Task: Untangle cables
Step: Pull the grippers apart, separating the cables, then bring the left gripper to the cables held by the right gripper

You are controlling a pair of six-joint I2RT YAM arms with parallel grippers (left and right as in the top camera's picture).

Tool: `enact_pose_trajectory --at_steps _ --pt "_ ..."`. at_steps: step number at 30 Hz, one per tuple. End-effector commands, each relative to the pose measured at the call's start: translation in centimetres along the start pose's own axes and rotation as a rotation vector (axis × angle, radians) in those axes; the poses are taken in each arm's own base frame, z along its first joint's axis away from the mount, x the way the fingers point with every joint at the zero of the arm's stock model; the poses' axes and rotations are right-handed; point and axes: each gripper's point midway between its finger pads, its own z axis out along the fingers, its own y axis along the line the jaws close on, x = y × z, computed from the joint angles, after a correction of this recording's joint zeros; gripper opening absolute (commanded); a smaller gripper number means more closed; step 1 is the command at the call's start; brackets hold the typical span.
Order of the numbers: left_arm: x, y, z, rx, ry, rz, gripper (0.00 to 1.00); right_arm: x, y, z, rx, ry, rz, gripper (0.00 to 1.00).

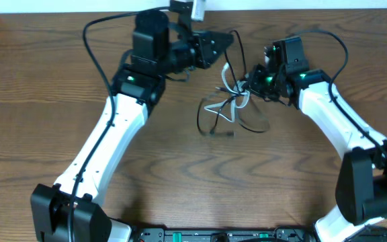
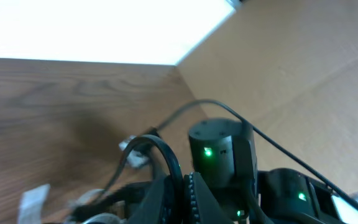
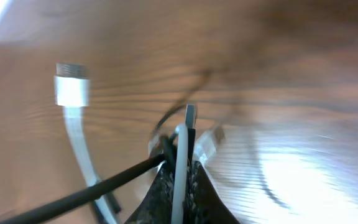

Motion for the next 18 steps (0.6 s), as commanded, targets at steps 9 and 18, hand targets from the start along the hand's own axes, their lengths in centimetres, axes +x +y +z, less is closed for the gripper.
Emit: enact_pose_trajectory --at_steps 9,18 --pt "-1.1 14.0 -11.6 -0.431 -0.017 -0.206 0.07 -4.1 -10.5 -2.6 0.244 -0.045 -0.138 0.01" --pt "5.4 16.6 -13.3 -0.624 0.207 -0.207 0.07 -2.7 -2.4 -4.5 -0.195 0.038 -0.328 0.01"
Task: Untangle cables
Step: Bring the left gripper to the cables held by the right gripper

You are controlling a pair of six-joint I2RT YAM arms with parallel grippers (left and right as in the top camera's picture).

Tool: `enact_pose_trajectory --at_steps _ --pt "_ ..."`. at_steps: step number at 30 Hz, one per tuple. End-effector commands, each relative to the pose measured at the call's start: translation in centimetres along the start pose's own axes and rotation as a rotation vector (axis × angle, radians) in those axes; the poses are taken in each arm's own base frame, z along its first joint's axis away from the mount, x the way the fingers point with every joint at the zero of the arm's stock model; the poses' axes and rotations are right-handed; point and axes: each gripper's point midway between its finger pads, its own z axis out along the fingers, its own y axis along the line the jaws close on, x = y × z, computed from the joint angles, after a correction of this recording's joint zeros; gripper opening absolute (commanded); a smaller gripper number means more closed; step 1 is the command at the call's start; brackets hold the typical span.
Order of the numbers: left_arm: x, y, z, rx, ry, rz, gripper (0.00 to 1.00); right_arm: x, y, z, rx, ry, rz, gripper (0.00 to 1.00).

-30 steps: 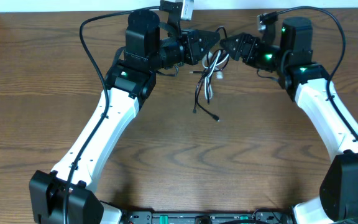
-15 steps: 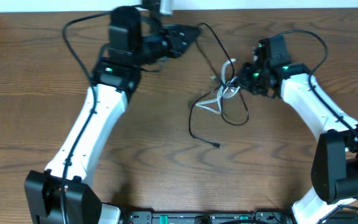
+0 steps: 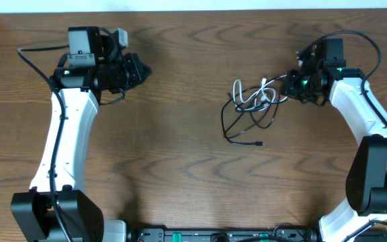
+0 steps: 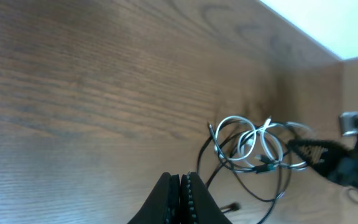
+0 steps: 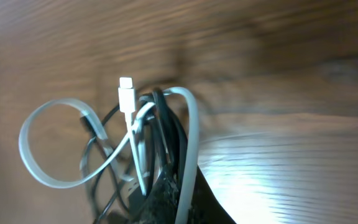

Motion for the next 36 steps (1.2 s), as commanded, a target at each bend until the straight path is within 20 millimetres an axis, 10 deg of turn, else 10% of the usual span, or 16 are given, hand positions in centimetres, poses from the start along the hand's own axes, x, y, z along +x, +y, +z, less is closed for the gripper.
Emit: enact_pose_trajectory --at_steps 1,5,8,21,36 --pt "0.9 -0.7 0.4 -0.025 0.013 0.130 0.07 -0.7 7.3 -3.5 -0.337 -0.018 -0.183 0.01" --pt "1.9 -3.9 1.4 0.064 0.035 0.223 0.12 -1.8 13.1 -9.8 -0.556 -0.101 -0.302 0.01" --pt "2.8 -8.6 2.1 0.214 0.036 0.343 0.39 -2.2 15.4 -14.3 -0.594 -0.179 -0.327 0.01" --pt "6.9 -19.1 7.8 0.552 0.150 0.287 0.63 -1.5 15.3 -14.2 -0.508 -0.159 -0.218 0.01" --pt "9.9 -22.3 11.0 0.622 0.224 0.233 0.65 -1.6 15.0 -14.1 -0.487 -0.164 -0.213 0.01"
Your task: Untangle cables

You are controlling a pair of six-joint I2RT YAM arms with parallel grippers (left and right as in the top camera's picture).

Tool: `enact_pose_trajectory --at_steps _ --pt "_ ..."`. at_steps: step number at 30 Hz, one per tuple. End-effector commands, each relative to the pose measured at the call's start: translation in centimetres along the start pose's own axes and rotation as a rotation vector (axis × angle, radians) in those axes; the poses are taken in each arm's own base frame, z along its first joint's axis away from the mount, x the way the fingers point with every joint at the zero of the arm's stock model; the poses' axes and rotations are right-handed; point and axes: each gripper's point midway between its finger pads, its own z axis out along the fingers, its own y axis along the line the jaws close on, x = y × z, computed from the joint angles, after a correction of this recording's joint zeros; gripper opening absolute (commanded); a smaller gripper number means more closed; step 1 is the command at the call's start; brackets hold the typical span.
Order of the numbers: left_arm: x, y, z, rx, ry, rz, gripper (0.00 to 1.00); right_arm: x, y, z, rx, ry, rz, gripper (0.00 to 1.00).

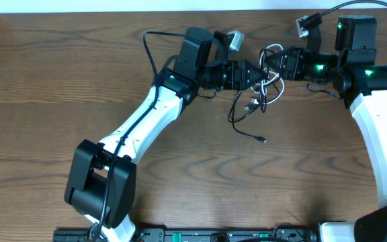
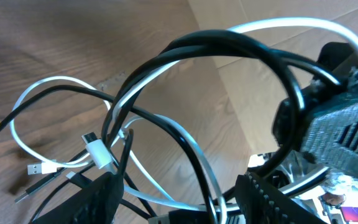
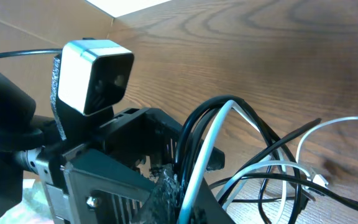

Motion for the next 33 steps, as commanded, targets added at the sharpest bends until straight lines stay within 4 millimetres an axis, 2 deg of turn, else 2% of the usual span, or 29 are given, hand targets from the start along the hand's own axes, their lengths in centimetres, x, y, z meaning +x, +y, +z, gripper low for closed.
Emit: enact_pose_trajectory --at_steps 1,6,10,16,20,22,23,24,25,27,28,33 --pt "-0.3 -0.4 0.0 0.019 -0.006 -0.059 0.66 0.0 0.6 0.0 -0.014 0.002 0.004 0.01" --pt "0.7 -1.0 1.3 0.003 0.008 -0.050 0.66 0.1 0.5 0.0 -0.013 0.004 0.006 0.01" --pt "0.9 0.1 1.9 -0.035 0.003 -0.064 0.66 0.3 0.5 0.0 -0.011 0.012 0.011 0.01" --pt "2.4 2.9 3.7 -0.065 0.050 -0.113 0.64 0.5 0.4 0.0 -0.008 0.019 0.019 0.01" --pt "3.0 4.6 4.4 -0.092 0.064 -0.139 0.53 0.4 0.2 0.0 0.003 0.016 0.019 0.01" --pt "3.0 5.3 4.5 -0.118 0.053 -0.143 0.38 0.4 -0.4 0.0 0.038 0.011 0.025 0.01" --pt "2.8 5.9 4.5 -0.146 0.041 -0.138 0.28 0.4 -1.1 -0.1 0.077 0.008 0.033 0.01" --pt "2.6 6.6 4.3 -0.179 0.027 -0.125 0.13 0.6 -2.8 -0.3 0.172 0.000 0.067 0.01" --pt "2.5 7.0 4.1 -0.197 0.022 -0.109 0.08 0.8 -5.0 -0.8 0.298 -0.011 0.114 0.01" --pt "2.5 8.4 3.5 -0.253 0.015 -0.104 0.08 1.9 -9.4 -2.9 0.576 -0.026 0.188 0.01" --pt "2.5 9.2 3.0 -0.285 0.019 -0.103 0.08 2.3 -10.5 -3.7 0.656 -0.019 0.195 0.01" --pt "3.3 12.1 1.3 -0.407 0.038 -0.123 0.07 3.4 -12.6 -5.4 0.803 -0.004 0.205 0.01"
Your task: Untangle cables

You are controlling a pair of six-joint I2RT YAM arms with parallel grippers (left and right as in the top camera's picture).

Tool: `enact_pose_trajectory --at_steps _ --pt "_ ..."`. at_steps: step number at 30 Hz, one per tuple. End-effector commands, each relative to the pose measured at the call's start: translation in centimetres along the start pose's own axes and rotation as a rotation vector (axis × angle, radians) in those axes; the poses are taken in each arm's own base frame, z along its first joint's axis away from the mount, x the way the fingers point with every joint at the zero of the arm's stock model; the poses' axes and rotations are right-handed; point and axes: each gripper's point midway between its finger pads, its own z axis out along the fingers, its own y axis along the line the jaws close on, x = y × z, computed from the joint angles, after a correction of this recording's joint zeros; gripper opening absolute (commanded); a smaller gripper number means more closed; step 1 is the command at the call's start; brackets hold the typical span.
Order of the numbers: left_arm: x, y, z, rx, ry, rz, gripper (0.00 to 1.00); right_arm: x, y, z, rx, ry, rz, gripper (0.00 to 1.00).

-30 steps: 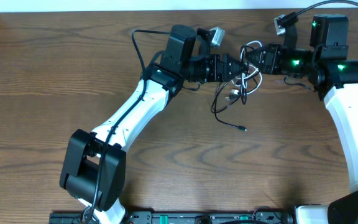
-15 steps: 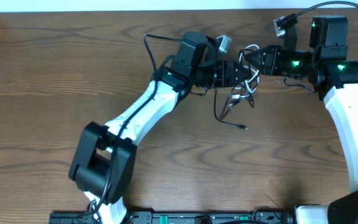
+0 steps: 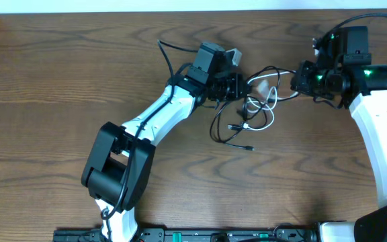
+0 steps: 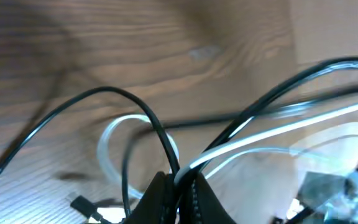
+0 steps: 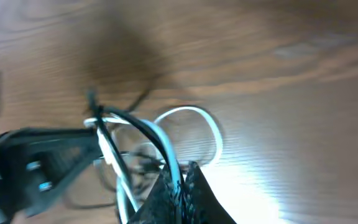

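Note:
A tangle of black and white cables lies and hangs at the table's upper middle. My left gripper is at its left edge, shut on a black and a white strand. My right gripper is to the right, shut on strands that stretch between the two grippers. Loops and loose plug ends trail toward the front on the wood.
The wooden table spreads out on all sides. A cardboard wall shows beyond its back edge. The left arm slants in from the front left.
My left gripper was open amid the strands and is now shut on two of them. The right gripper has moved slightly right and lower, and the bundle is stretched between the two.
Both grippers were at the tangle at first. Then the left one was far off at the upper left, shut and empty, while the right held the bundle. The left then stood open at the raised bundle, and now both hold strands.

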Motion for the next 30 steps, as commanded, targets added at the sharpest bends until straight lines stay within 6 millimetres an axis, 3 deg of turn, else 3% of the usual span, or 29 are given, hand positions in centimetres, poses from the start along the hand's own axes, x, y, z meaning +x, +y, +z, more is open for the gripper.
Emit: enact_pose_trajectory --at_steps 1,4,7,10,13,14,15,16,17,19,20,24,30 --pt "-1.0 3.6 -0.8 -0.134 -0.039 0.019 0.07 -1.1 -3.2 -0.5 0.182 -0.068 0.023 0.01" --pt "-1.1 5.0 -1.9 -0.173 -0.033 0.012 0.07 -1.5 -5.8 -1.1 0.324 -0.106 0.064 0.01" --pt "-2.0 4.6 -3.8 -0.175 -0.062 0.038 0.07 -1.5 -8.7 -1.7 0.458 -0.132 0.123 0.01" --pt "-3.5 1.8 -6.8 -0.141 -0.134 0.078 0.08 -1.2 -9.1 -0.8 0.424 -0.092 0.139 0.01" --pt "-4.4 -1.3 -9.7 -0.105 -0.200 0.156 0.07 -1.2 -8.5 0.2 0.361 -0.060 0.128 0.11" --pt "-4.7 -2.7 -11.1 -0.091 -0.231 0.190 0.07 -1.3 -7.8 0.5 0.311 -0.051 0.097 0.30" --pt "-4.9 -4.2 -12.6 -0.076 -0.263 0.219 0.08 -1.5 -5.5 1.0 0.177 -0.032 0.009 0.78" --pt "-5.0 -4.9 -13.3 -0.068 -0.279 0.232 0.07 -1.5 -3.9 1.0 0.089 -0.022 -0.026 0.90" --pt "-5.1 -5.8 -14.3 -0.057 -0.301 0.250 0.07 -1.4 -0.5 0.5 -0.095 -0.009 -0.105 0.99" --pt "-5.1 -6.8 -15.4 -0.045 -0.324 0.268 0.07 -1.8 4.3 -1.5 -0.334 -0.037 -0.216 0.99" --pt "-5.1 -6.9 -15.5 -0.048 -0.328 0.268 0.08 -2.1 5.7 -2.5 -0.394 -0.059 -0.250 0.99" --pt "-5.4 -5.9 -15.2 -0.087 -0.335 0.249 0.08 -2.8 9.1 -4.6 -0.500 -0.125 -0.303 0.99" --pt "-5.9 -6.0 -15.4 -0.081 -0.359 0.222 0.07 -1.3 10.4 -1.3 -0.430 -0.050 -0.247 0.99"
